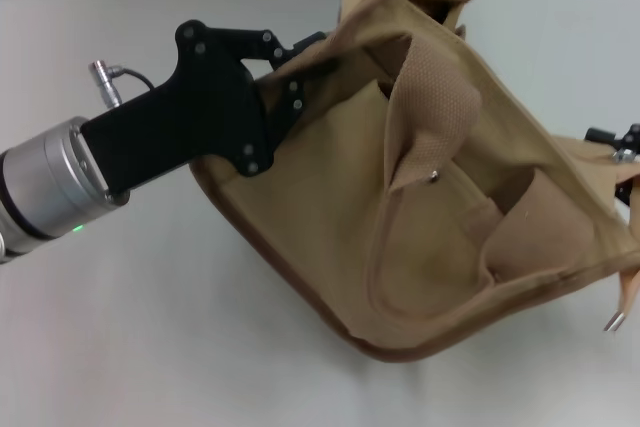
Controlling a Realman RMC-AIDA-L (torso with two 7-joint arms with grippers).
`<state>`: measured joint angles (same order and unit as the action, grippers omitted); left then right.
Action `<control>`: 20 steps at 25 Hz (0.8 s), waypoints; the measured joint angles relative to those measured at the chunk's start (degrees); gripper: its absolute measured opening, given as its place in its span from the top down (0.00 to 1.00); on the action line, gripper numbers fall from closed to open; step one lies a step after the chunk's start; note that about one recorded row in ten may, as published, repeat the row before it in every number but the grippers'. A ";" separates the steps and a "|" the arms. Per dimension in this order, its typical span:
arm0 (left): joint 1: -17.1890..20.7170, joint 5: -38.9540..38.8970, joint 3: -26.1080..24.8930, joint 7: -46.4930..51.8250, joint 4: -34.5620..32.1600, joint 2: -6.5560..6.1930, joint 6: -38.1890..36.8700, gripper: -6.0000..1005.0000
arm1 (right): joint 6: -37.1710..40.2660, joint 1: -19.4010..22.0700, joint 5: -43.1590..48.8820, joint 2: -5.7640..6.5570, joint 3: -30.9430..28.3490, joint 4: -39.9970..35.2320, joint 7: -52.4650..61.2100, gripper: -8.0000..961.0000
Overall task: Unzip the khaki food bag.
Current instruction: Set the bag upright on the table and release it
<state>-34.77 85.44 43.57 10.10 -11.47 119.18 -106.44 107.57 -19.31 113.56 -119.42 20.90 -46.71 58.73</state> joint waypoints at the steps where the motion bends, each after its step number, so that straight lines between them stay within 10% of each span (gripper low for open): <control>1: 0.17 0.00 0.00 -0.40 0.30 0.00 -0.07 0.94 | -0.13 0.07 -0.50 0.00 0.00 -0.34 0.36 0.85; 20: 4.72 -0.94 -0.41 -15.65 14.96 -0.01 1.35 0.94 | -12.32 -7.10 -7.91 -0.02 2.55 -2.52 8.33 0.88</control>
<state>-30.06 84.50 43.16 -5.55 3.48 119.18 -105.09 95.25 -26.41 105.66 -119.45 23.46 -49.23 67.05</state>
